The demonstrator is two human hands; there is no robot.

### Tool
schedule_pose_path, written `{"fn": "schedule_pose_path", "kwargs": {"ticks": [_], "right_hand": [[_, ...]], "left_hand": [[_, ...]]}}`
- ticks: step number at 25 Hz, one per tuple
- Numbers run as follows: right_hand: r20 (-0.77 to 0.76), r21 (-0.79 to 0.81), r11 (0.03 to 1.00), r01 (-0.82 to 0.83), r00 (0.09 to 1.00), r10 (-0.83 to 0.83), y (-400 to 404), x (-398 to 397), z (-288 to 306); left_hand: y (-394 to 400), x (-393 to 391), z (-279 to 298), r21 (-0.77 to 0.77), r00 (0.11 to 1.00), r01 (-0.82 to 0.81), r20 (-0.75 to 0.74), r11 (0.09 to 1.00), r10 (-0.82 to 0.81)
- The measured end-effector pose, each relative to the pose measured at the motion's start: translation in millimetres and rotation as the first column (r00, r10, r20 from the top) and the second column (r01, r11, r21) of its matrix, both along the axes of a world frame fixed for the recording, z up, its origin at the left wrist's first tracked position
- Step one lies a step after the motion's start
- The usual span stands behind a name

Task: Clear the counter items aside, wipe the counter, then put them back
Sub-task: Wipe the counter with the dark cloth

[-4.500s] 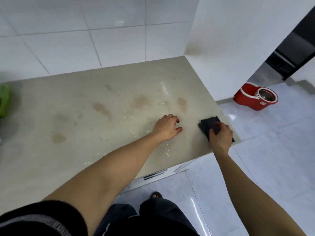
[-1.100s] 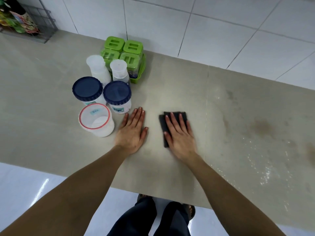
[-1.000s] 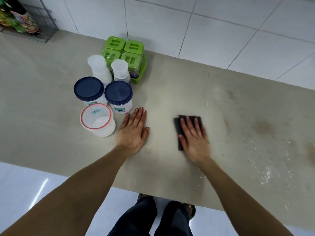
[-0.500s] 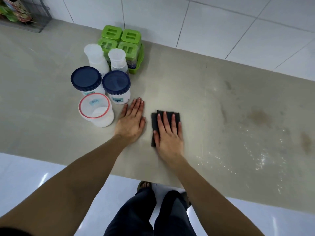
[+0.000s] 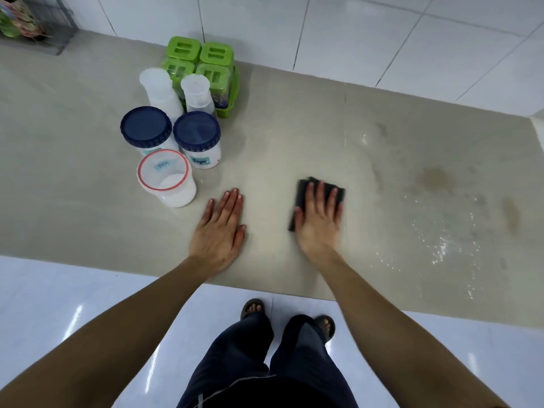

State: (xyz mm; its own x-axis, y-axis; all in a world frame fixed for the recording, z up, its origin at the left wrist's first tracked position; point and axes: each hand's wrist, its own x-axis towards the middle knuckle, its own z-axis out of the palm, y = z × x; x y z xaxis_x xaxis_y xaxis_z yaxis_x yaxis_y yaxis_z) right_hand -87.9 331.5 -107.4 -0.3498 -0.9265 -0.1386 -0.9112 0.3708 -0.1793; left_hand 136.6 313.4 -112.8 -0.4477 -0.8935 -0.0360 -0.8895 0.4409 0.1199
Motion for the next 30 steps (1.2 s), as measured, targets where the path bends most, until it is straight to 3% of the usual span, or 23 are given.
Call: {"fn": "schedule_pose_path", "kwargs": {"ticks": [3, 6, 10, 13, 15, 18, 21, 26, 30], "right_hand": [[-0.006, -0.024, 0.982, -0.186, 0.983, 0.186, 29, 69, 1], [-0.032, -0.04, 0.954, -0.298, 0.954, 0.297, 79, 75, 0], [-0.119, 0.003, 0.984, -0.177, 0.977, 0.176, 111, 4, -1], [-0.058, 0.032, 0.999, 0.009, 0.998, -0.007, 81, -19, 1], [-0.003, 0.01, 0.998, 0.063, 0.998, -0.063, 53, 5, 1], [0.019, -0.012, 0.996, -0.09, 0.996, 0.09, 54, 54, 2], [-0.029, -0.033, 0.978, -0.206, 0.978, 0.205, 105, 45, 2], [-0.092, 0.02, 0.999, 0.049, 0.995, -0.047, 168, -75, 1], [-0.066, 0.02, 0.946, 0.323, 0.945, -0.321, 156, -163, 6]], "left_hand": [[0, 1, -1, 0.0, 1.0, 0.015, 0.014, 1.0, -0.015], [-1, 1, -1, 0.012, 1.0, 0.018, 0.007, 1.0, -0.018], [-1, 1, -2, 0.015, 1.0, 0.016, -0.019, 1.0, -0.016], [-1, 2, -3, -0.001, 1.0, 0.011, -0.021, 1.0, -0.011], [-1, 2, -3, 0.005, 1.0, 0.014, -0.021, 1.0, -0.013], [0, 1, -2, 0.015, 1.0, 0.022, -0.012, 1.0, -0.022], [-2, 4, -3, 0.024, 1.0, 0.021, -0.001, 0.999, -0.021], [-5, -38, 1, 0.067, 0.993, 0.109, -0.054, 0.992, -0.106], [1, -106, 3, 0.091, 0.982, 0.173, -0.094, 0.981, -0.164]]}}
